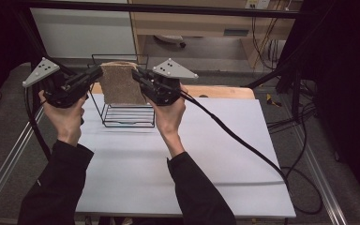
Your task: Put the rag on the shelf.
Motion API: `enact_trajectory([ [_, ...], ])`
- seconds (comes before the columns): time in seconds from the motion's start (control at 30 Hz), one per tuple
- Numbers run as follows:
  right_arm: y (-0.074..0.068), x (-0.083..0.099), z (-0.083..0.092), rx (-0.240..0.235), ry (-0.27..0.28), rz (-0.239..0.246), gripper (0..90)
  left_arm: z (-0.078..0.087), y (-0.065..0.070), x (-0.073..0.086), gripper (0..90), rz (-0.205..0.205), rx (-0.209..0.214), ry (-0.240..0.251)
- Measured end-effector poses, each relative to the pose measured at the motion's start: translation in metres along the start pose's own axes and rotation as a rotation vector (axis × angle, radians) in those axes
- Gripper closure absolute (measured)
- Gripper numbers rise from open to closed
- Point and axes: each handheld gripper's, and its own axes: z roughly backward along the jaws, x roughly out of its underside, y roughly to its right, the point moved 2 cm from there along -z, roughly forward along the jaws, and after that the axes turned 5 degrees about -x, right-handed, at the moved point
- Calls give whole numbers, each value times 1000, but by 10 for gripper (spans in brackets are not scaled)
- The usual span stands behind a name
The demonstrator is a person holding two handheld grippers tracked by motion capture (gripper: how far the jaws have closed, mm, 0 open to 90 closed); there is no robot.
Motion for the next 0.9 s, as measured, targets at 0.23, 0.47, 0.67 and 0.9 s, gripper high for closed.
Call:
enact_trajectory([
  [0.23,3,-9,-10,9,10,3,823,-6,-8,-9,872,4,-5,15],
  [0.47,6,-19,-20,17,22,5,823,-11,-15,-19,872,9,-4,36],
  [0.67,6,-29,-28,17,27,22,823,-14,-22,-29,872,10,-15,48],
  [0.9,11,-41,-37,22,32,27,823,-19,-27,-40,872,6,-22,58],
])
